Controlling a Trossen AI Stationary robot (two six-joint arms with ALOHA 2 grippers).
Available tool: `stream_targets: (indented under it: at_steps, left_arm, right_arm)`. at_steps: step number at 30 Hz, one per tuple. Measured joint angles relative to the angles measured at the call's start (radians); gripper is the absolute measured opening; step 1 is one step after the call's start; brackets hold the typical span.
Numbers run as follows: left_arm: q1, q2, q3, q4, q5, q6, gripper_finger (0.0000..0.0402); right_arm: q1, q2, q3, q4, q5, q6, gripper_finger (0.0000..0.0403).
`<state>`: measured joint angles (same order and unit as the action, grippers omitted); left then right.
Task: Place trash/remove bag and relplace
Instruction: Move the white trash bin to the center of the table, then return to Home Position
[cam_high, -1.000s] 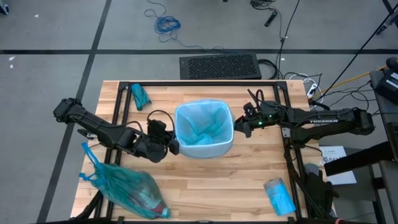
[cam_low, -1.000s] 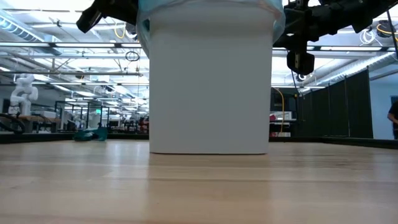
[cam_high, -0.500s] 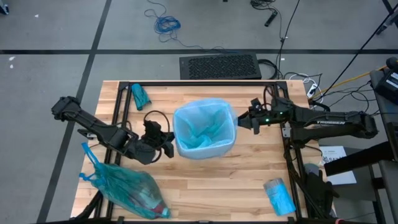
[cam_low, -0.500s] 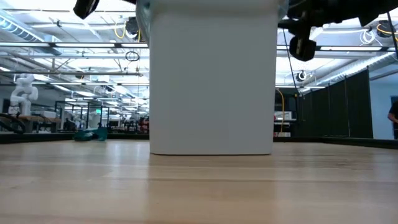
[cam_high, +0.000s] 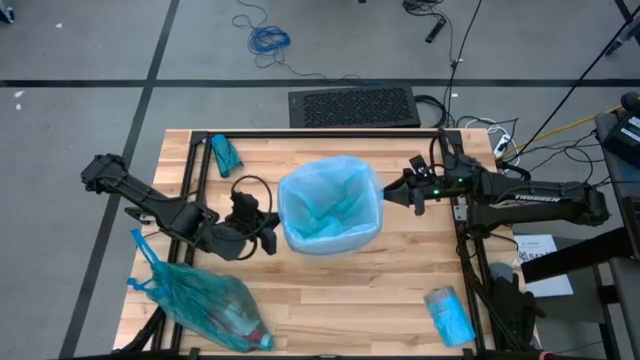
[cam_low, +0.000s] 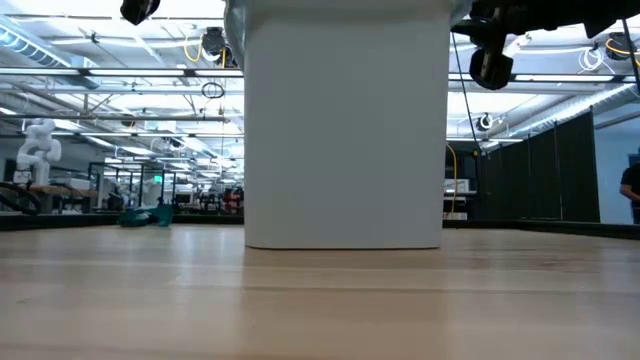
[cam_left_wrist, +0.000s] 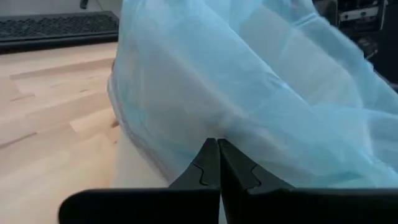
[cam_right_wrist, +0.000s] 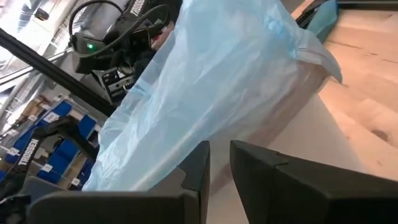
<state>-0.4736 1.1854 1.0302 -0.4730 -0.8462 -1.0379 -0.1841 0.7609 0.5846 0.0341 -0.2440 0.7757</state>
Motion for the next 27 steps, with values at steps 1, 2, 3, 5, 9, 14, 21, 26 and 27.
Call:
stream_targets:
  at_steps: [1, 2, 3, 5, 9, 14, 21, 26, 27]
  left_arm:
    - [0.0, 0.0, 0.0, -0.01, 0.008, -0.006, 0.0]
    - [0.0, 0.0, 0.0, -0.029, 0.017, -0.025, 0.0]
    - [0.0, 0.0, 0.0, -0.053, 0.027, -0.047, 0.0]
    - [0.001, 0.004, 0.0, -0.115, 0.047, -0.102, 0.0]
    - [0.001, 0.019, -0.001, -0.181, 0.057, -0.158, 0.0]
    - [0.001, 0.02, -0.001, -0.204, 0.069, -0.172, 0.0]
    - [-0.036, 0.019, -0.001, -0.281, 0.088, -0.261, 0.0]
    - [-0.066, 0.018, -0.001, -0.314, 0.093, -0.297, 0.0]
    - [-0.073, 0.018, -0.001, -0.331, 0.097, -0.315, 0.0]
  right_arm:
    - [0.0, 0.0, 0.0, -0.002, 0.0, 0.0, 0.0057]
    - [0.0, 0.0, 0.0, -0.01, 0.0, 0.0, 0.0057]
    - [0.0, 0.0, 0.0, -0.024, 0.001, -0.001, 0.0057]
    - [0.0, 0.002, 0.0, -0.071, 0.01, -0.004, 0.0057]
    - [0.0, 0.026, 0.0, -0.142, 0.009, -0.022, 0.0057]
    - [0.0, 0.058, 0.0, -0.169, 0.015, -0.03, 0.0057]
    - [-0.001, 0.051, 0.0, -0.272, 0.067, -0.04, 0.0057]
    - [0.0, 0.025, 0.0, -0.31, 0.065, -0.041, 0.0057]
    - [-0.001, 0.015, 0.0, -0.332, 0.065, -0.044, 0.0057]
